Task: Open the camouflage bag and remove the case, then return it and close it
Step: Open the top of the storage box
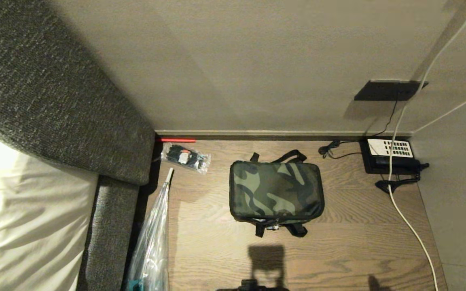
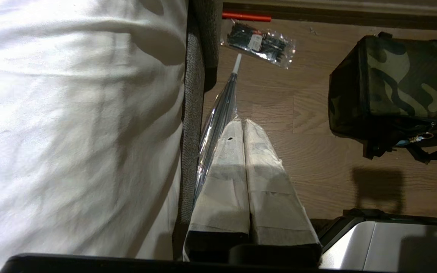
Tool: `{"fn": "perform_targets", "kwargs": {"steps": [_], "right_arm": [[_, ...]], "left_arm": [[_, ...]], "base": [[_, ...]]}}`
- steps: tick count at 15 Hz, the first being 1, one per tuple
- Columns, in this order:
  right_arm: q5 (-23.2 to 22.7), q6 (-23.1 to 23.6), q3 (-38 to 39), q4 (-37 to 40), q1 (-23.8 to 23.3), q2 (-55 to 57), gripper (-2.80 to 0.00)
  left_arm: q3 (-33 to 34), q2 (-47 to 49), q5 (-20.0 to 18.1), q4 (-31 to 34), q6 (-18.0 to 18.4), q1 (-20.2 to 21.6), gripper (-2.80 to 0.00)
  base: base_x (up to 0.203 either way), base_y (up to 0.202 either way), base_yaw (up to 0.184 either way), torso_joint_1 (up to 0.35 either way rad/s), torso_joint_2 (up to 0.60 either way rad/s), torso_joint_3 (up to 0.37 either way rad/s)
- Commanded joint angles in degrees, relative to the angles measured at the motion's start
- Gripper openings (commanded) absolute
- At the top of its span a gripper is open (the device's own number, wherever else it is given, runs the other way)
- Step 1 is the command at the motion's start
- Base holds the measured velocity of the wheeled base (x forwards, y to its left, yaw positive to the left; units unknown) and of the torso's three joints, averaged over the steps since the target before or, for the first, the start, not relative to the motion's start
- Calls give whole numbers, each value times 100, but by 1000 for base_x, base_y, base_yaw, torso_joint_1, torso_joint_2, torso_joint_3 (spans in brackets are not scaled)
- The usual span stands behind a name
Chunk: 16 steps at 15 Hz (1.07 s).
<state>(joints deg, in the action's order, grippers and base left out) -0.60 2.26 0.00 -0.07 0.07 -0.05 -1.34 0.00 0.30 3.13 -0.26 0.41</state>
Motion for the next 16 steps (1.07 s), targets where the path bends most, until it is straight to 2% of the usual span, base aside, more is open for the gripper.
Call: {"fn": "perform_targets", "kwargs": {"steps": [1,13,16], "right_arm": [[-2,3,0,-1,1,-3,-280],[-2,3,0,-1,1,-3,-280],[-55,249,0,7,1,-3,-280]], "left_arm": [[-7,0,5,3,0,2,-280],[2,0,5,3,9,2,-280],[2,0,5,-6,9,2,-280]], "base": [[0,0,0,2,-2,-203],[0,0,0,2,4,-195],[0,0,0,-1,3,-162]]}}
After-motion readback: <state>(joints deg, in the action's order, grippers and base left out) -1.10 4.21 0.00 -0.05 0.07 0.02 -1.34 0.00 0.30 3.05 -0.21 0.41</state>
